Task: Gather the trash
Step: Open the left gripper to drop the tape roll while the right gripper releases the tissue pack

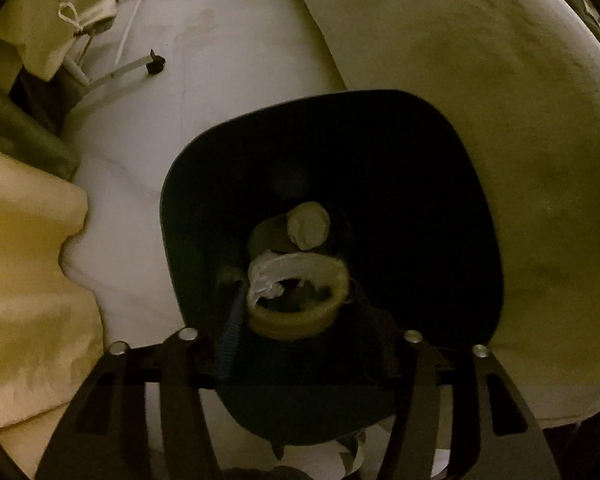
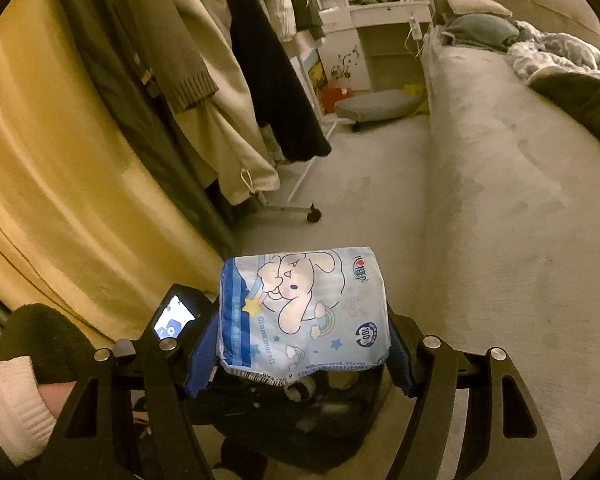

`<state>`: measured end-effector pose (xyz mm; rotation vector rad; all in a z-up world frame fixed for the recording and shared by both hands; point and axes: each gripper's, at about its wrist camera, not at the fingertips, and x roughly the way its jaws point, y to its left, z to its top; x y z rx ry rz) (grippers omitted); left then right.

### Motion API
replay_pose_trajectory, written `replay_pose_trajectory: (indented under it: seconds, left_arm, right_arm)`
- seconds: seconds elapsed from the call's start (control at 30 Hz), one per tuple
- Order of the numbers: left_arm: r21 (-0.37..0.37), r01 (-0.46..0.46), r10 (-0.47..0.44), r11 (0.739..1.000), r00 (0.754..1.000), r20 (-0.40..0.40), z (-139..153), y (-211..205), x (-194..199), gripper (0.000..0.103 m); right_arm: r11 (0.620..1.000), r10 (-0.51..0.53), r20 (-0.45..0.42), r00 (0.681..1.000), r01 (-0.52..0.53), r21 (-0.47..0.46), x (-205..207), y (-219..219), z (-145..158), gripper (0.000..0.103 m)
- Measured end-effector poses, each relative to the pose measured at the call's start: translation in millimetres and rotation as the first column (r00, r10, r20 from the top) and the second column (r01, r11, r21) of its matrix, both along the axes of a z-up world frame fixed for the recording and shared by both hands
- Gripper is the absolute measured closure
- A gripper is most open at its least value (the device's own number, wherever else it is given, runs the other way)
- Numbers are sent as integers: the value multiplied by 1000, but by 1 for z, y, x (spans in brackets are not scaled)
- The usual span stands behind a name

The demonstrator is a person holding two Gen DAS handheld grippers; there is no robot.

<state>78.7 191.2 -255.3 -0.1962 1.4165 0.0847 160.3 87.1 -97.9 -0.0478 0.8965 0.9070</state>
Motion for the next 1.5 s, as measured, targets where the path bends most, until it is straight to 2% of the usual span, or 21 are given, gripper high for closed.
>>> replay_pose_trajectory:
  seconds: [0.37, 0.6, 1.0, 1.27, 1.37, 1.5]
  left_arm:
    - [-36, -42, 43, 998, 998, 38, 12, 19, -10, 38]
    - [-28, -68, 70, 997, 996, 56, 15, 33, -14, 35]
    - [-26, -100, 102, 995, 989, 105, 31, 48, -22, 33]
    - [-43, -141, 146, 989, 977, 158, 46, 62, -30, 33]
    - [-53, -168, 175, 984, 966, 191, 57, 69, -34, 27]
    - [-90, -193, 209, 977, 951, 227, 71, 76, -41, 27]
  right_arm:
    - [997, 29, -31, 999, -31, -76, 1, 25, -22, 33]
    - [990, 49, -46, 998, -54, -131, -3, 37, -37, 33]
    - [959, 88, -78, 993, -105, -263, -13, 61, -73, 33]
    - [940, 74, -129, 989, -113, -321, -10, 64, -97, 33]
    - [934, 72, -145, 987, -118, -337, -12, 66, -104, 33]
    - [919, 78, -162, 984, -134, -370, -17, 71, -114, 33]
